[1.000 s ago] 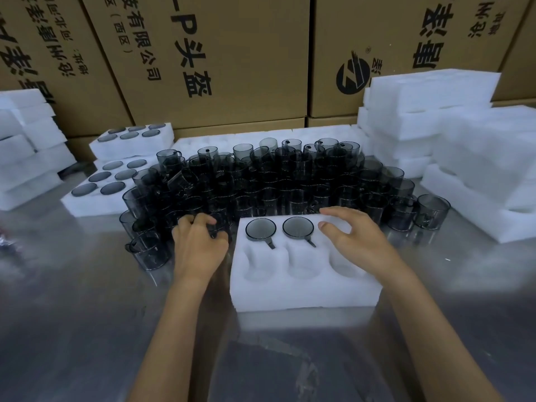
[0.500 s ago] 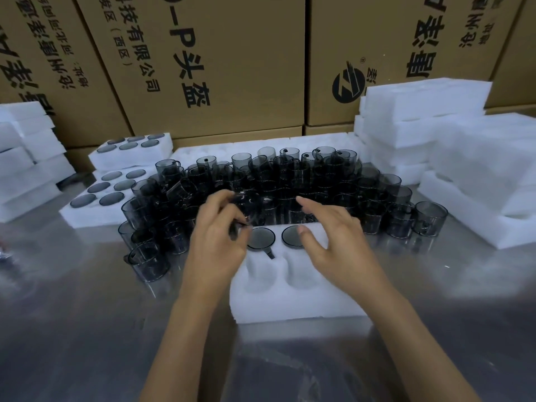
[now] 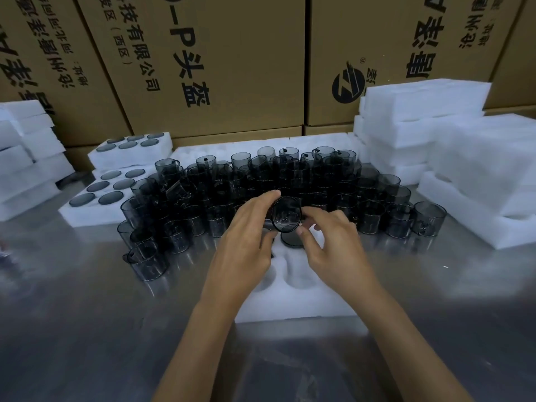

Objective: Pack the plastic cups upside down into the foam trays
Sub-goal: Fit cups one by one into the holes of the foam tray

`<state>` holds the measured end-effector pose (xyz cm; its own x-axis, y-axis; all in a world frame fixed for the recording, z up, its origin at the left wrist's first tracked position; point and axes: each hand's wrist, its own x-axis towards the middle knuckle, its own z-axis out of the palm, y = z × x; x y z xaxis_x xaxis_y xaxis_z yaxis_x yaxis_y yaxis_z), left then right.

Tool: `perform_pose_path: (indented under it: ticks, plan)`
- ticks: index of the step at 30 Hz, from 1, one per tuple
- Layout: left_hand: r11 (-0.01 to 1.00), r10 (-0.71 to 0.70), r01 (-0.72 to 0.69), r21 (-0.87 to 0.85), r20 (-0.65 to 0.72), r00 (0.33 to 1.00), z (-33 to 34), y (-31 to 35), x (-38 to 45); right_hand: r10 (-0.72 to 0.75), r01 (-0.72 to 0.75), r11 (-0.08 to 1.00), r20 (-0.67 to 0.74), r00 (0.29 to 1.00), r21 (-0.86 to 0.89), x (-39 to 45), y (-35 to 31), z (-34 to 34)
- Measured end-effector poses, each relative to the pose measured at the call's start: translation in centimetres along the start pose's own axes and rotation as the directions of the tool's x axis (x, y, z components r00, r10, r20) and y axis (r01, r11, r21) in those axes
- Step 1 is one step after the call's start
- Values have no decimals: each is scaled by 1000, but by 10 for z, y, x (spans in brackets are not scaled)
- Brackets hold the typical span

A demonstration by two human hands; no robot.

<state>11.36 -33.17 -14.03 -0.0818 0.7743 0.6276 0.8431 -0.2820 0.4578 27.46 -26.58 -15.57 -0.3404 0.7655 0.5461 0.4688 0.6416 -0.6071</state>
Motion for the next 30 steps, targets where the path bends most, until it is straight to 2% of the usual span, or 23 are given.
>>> perform_pose_path:
  ticks: [6,12,26,30]
  plan:
    - [996,-37,38,-74,21,999,3,4,-2,-5,13,995,-85,996,95,1,2,-4]
    - [997,-32,29,-68,-43,999,5,4,-1,-12,30,992,-151,988,121,1,-3,-7]
    - [951,-146,134,-278,-24,989,12,7,0,177,-146,962,-121,977,230,6,-1,-15]
    - [939,-132,152,-307,86,988,21,12,1,275,-263,880,28,961,395,13,13,-38]
